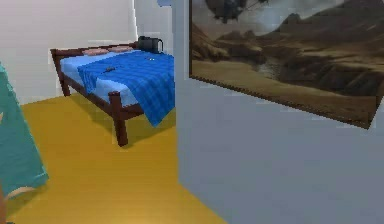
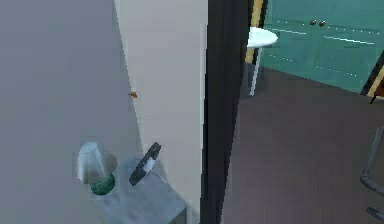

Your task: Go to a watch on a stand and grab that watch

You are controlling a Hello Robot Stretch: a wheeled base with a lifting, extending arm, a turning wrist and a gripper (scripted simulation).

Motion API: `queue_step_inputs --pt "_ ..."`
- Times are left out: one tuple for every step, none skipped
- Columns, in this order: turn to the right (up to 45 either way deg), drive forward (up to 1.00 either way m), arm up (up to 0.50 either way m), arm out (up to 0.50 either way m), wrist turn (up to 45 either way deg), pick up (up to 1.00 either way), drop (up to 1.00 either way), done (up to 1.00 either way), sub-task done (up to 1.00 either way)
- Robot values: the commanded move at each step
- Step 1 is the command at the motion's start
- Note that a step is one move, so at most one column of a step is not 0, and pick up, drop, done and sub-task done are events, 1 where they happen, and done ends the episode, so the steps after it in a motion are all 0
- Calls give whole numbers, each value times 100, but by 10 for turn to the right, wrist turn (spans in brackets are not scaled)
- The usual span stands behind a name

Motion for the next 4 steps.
queue_step_inputs --pt "-180 0 0 0 0 0 0 0 0" --pt "0 0 50 0 0 0 0 0 0" --pt "0 0 10 0 0 0 0 0 0" --pt "0 0 0 44 0 0 0 0 0"
